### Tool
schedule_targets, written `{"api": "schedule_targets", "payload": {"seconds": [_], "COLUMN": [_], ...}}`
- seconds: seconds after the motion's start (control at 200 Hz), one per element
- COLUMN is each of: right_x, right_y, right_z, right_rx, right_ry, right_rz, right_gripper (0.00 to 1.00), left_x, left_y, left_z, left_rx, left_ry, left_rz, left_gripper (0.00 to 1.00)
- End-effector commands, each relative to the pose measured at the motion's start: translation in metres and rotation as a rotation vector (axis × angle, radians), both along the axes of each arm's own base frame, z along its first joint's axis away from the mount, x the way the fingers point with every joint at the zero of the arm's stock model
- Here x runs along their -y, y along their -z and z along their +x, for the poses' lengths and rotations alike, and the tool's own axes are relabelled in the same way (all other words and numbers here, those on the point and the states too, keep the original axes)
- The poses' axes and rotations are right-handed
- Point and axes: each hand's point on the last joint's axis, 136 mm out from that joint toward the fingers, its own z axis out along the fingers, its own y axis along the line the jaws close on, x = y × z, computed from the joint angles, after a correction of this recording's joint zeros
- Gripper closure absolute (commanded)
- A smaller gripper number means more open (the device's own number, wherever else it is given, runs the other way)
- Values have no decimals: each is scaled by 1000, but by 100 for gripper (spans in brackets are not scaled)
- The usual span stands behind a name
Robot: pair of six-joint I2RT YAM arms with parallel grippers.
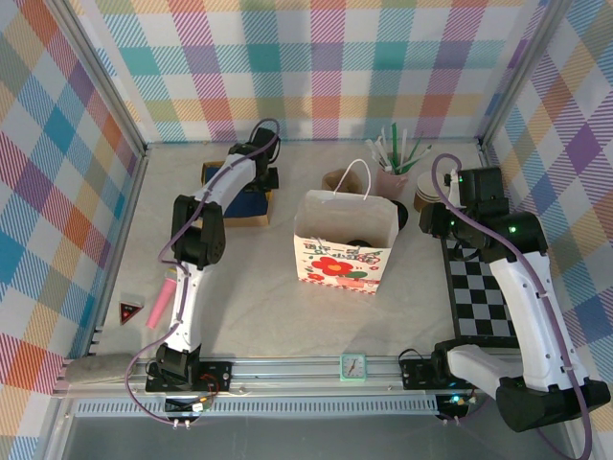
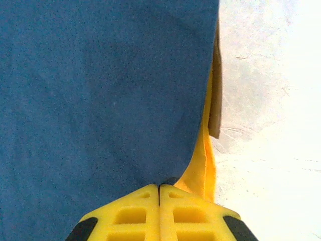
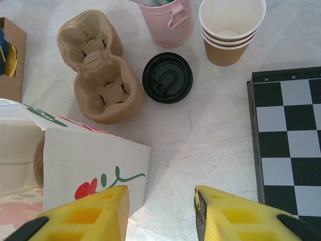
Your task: Pack the takeout coffee
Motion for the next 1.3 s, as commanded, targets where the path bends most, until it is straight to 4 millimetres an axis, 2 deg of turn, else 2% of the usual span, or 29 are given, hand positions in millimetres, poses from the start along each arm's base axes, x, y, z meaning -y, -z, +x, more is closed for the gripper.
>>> {"api": "schedule_targets", "payload": {"seconds": [0.0, 0.415, 0.72, 0.835, 1.03, 1.295], "right_x": [-2, -4, -4, -5, -8, -13], "right_y": [-5, -8, -10, -10, -8, -5], "right_z": [-1, -2, -4, -4, -6, -6], "right_rx": [29, 33, 35, 34, 31, 23], "right_ry": [2, -9, -11, -14, -23, -33], "right_rz": [30, 38, 41, 46, 63, 87], "right_gripper": [60, 62, 62, 62, 63, 63], "left_x": [6, 19, 48, 35, -1, -50], "left_y": [-54, -79, -102, -106, -87, -73], "left_z": [-5, -17, -24, -17, -13, -14], "left_rx": [68, 61, 54, 69, 31, 16], "left_ry": [38, 94, 144, 99, 23, -88], "left_rz": [-27, -131, -435, -535, -567, -588], "left_gripper": [93, 93, 93, 93, 93, 91]}}
